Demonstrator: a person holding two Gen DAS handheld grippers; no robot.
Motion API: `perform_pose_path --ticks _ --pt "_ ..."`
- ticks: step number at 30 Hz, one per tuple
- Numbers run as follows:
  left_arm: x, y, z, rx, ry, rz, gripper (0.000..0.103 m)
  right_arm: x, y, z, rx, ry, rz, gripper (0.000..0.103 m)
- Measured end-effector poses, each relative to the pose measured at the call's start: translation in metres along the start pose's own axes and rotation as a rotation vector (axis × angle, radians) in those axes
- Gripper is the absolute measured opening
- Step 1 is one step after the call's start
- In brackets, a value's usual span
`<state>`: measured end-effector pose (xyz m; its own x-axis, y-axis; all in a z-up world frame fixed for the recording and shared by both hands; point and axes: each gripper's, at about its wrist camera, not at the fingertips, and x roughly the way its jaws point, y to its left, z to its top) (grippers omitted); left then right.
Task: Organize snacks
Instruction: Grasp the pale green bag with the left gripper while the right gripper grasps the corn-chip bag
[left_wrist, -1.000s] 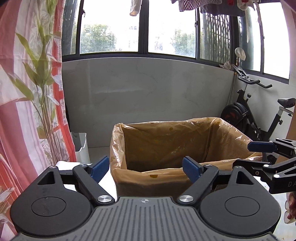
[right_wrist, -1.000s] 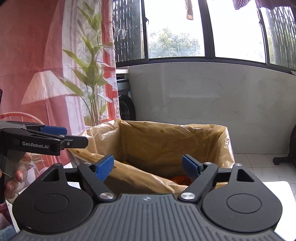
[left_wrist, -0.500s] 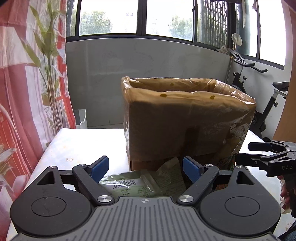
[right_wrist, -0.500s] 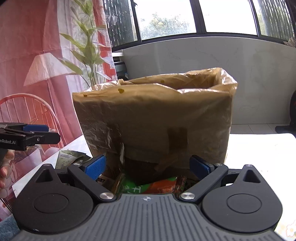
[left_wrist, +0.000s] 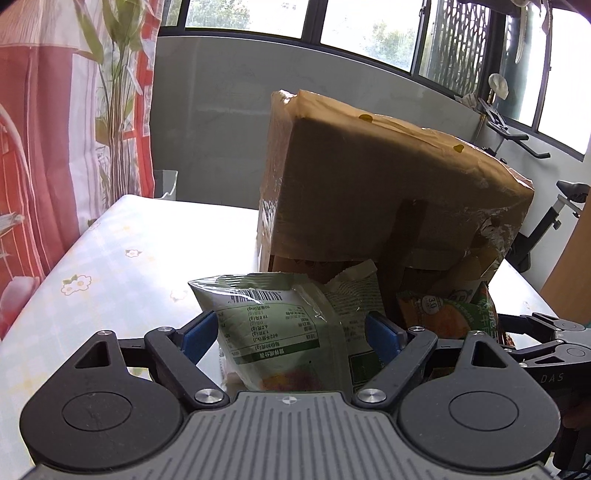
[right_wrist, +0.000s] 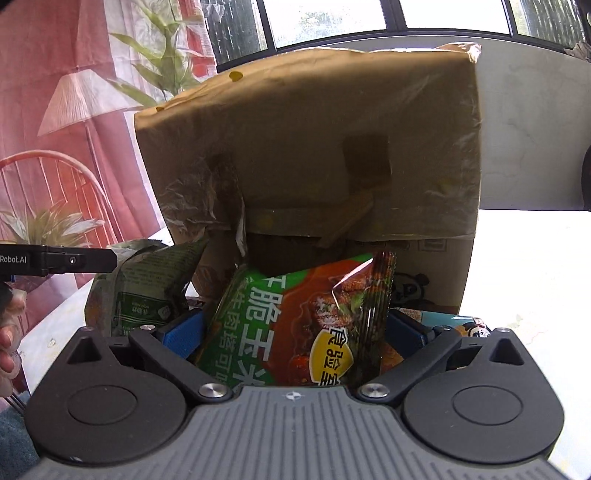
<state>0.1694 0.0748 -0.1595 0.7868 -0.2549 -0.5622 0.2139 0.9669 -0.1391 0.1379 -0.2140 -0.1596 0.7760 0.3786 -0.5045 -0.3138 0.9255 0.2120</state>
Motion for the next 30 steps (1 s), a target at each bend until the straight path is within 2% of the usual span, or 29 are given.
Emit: perform_pose_path --ticks 3,6,11,19,20,22,24,30 --pt "0.006 -0.003 -0.007 -0.003 0.011 -0.003 0.089 0.003 -0.002 -0.004 0.011 0.012 0.018 0.103" --pt "0.013 -0.006 -0.012 -0.001 0.024 0.009 0.092 0.005 -0.001 -0.006 0.022 0.03 0.016 0.098" --pt "0.022 -0.01 -0.017 -0.007 0.032 0.006 0.097 0.001 0.001 -0.008 0.032 0.013 0.014 0.093" --pt "0.026 -0.022 -0.034 0.009 -0.008 0.05 0.098 -0.01 0.003 -0.017 0.068 -0.019 0.015 0.086" --pt "0.026 -0.024 -0.038 0.009 -0.005 0.049 0.097 -0.013 0.004 -0.019 0.068 -0.025 0.014 0.085" --pt "0.023 -0.03 -0.044 0.042 -0.016 0.062 0.081 -0.017 0.004 -0.023 0.07 -0.035 0.009 0.084" --pt "0.017 -0.037 -0.048 0.087 -0.033 0.086 0.073 -0.022 0.004 -0.026 0.079 -0.046 0.007 0.084" --pt "-0.009 -0.034 -0.047 0.056 -0.07 0.081 0.068 -0.039 0.001 -0.035 0.114 -0.089 -0.002 0.083"
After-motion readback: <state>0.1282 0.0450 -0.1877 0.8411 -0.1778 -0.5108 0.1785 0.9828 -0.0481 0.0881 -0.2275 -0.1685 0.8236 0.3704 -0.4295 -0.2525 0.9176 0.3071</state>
